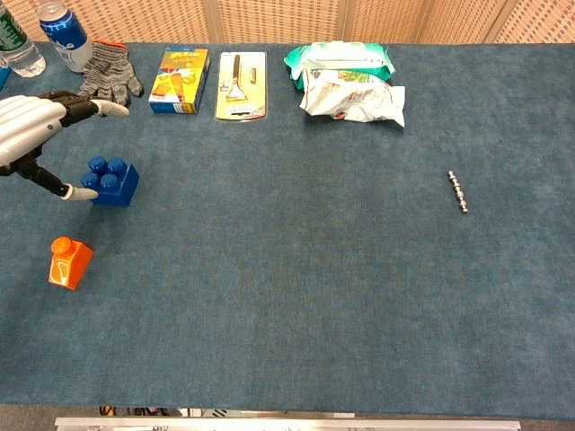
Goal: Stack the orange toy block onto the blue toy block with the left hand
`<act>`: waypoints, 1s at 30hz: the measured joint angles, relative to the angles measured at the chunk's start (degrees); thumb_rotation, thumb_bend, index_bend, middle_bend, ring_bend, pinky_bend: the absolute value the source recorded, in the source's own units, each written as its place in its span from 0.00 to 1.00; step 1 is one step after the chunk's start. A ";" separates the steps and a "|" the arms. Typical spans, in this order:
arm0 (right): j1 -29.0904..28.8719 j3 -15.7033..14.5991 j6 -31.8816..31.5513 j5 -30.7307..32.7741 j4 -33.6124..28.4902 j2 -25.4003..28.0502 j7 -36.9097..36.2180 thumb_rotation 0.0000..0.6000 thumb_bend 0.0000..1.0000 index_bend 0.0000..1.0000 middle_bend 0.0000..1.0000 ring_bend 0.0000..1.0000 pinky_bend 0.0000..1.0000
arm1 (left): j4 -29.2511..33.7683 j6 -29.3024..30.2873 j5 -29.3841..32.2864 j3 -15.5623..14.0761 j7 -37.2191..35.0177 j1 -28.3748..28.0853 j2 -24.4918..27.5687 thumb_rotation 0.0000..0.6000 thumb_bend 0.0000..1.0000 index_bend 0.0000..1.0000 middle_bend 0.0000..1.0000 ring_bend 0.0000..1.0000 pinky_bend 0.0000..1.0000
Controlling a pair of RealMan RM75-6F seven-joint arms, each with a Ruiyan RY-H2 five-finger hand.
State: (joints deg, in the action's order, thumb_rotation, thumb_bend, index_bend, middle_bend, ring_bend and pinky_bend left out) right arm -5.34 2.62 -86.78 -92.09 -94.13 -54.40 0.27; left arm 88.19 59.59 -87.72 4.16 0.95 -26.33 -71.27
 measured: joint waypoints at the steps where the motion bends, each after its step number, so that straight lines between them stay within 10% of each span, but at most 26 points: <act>1: 0.07 -0.02 -0.06 0.05 0.12 0.01 -0.13 1.00 0.34 0.48 0.48 0.37 0.41 | -0.40 -0.47 0.32 0.08 0.43 -0.40 -0.44 1.00 0.08 0.12 0.15 0.15 0.08; 30: 1.25 -0.25 -1.01 0.82 2.38 0.00 -2.90 1.00 0.35 0.48 0.48 0.37 0.41 | -10.52 -9.26 14.34 0.35 11.21 -5.69 -8.88 1.00 0.08 0.11 0.15 0.15 0.08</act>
State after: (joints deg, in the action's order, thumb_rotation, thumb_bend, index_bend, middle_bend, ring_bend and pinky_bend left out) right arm -4.10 2.37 -87.78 -91.27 -91.75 -54.41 -2.63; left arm 77.66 50.33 -73.38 4.51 12.17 -32.02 -80.15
